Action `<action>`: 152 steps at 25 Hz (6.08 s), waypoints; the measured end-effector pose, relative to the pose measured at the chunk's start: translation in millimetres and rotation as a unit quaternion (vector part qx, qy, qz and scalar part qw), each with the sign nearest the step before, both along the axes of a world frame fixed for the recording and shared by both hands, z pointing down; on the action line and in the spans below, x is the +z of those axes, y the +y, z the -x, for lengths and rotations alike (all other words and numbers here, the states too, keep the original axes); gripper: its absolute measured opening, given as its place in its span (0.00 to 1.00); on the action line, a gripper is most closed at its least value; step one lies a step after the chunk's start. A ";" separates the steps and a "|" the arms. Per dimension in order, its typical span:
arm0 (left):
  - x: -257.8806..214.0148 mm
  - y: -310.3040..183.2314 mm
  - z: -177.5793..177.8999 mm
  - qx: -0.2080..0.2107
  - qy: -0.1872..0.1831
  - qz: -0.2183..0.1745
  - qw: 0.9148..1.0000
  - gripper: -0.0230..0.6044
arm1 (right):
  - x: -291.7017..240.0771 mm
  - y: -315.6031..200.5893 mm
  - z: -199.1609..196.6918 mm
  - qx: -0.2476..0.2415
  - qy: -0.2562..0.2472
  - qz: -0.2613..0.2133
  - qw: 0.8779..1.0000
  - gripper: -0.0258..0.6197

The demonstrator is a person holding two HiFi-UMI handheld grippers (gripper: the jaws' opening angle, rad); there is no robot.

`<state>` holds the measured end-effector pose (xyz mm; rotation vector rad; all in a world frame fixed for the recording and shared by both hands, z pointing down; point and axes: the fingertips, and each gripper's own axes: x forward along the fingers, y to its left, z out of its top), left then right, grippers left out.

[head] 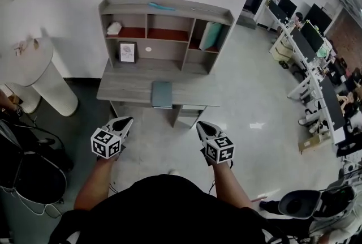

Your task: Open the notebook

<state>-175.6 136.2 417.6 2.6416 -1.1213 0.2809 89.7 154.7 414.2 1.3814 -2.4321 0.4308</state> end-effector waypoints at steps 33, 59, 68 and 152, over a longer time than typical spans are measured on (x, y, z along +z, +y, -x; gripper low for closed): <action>4.5 -81.0 -82.3 -0.070 -0.046 0.020 0.996 0.05 | 29.7 -130.5 -75.3 -0.079 -0.030 0.014 0.996 0.04; 29.1 -100.7 -89.2 -0.065 -0.041 0.046 0.996 0.05 | 48.4 -152.7 -71.2 -0.079 -0.014 0.034 0.996 0.04; 34.4 -140.9 -61.9 -0.043 -0.033 0.048 0.997 0.05 | 47.8 -181.0 -45.1 -0.058 -0.006 0.037 0.998 0.04; 182.6 -352.6 -81.8 0.053 -0.083 0.185 0.978 0.05 | 196.5 -306.6 -37.9 -0.004 0.005 0.222 0.975 0.04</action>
